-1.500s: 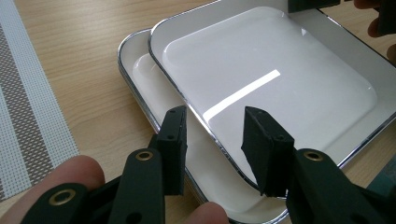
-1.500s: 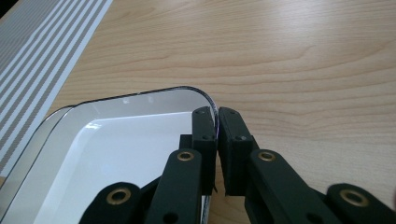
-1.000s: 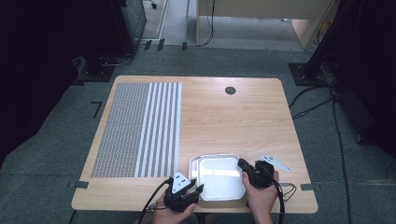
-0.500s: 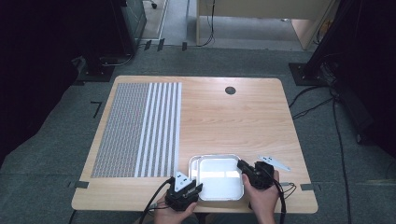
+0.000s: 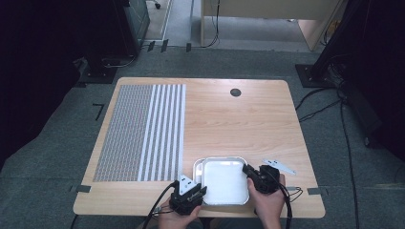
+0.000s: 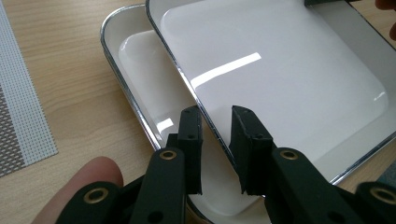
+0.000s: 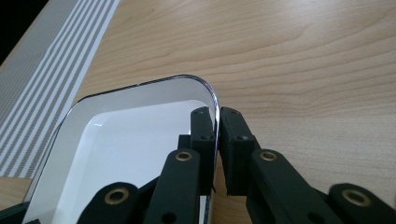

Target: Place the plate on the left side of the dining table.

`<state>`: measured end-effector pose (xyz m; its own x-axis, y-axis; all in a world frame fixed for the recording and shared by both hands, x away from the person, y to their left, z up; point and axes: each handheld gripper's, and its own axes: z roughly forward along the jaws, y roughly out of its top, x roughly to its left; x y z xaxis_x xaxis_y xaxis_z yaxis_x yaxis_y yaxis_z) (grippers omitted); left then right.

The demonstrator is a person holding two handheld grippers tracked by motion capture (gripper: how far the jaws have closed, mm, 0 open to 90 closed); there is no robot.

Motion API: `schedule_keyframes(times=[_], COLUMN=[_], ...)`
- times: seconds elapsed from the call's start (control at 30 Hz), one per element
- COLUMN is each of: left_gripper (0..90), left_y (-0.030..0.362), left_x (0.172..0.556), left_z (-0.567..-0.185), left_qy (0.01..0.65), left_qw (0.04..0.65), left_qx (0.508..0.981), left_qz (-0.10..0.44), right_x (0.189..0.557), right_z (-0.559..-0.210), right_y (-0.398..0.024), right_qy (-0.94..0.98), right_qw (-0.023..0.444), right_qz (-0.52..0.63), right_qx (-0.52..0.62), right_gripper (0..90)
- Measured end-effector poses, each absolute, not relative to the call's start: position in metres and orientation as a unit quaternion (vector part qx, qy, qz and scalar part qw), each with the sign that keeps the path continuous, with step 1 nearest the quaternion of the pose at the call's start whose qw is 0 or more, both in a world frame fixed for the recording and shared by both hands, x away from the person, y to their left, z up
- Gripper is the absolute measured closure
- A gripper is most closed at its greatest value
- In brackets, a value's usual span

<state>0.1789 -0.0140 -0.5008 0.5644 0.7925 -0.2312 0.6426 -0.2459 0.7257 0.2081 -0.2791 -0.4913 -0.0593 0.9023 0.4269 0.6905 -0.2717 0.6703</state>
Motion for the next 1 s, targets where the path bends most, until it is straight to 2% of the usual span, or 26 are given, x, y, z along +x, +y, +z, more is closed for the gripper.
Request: schedule_keyframes(times=[0.3, 0.67, 1.0], left_gripper=[77.8, 82.0, 81.6], left_y=[-0.010, 0.000, 0.004], left_x=[0.180, 0.184, 0.186], left_z=[-0.494, -0.477, -0.471], left_qy=[0.460, 0.466, 0.469], left_qw=[0.411, 0.408, 0.408], left_qx=[0.781, 0.778, 0.777], left_qz=[0.091, 0.108, 0.099], right_x=[0.206, 0.211, 0.217], right_z=[-0.484, -0.468, -0.459], right_y=[-0.278, -0.274, -0.270], right_qy=[0.587, 0.588, 0.592], right_qw=[0.123, 0.091, 0.085], right_qz=[0.429, 0.439, 0.430], right_qx=[0.675, 0.673, 0.676], right_gripper=[87.0, 89.8, 89.8])
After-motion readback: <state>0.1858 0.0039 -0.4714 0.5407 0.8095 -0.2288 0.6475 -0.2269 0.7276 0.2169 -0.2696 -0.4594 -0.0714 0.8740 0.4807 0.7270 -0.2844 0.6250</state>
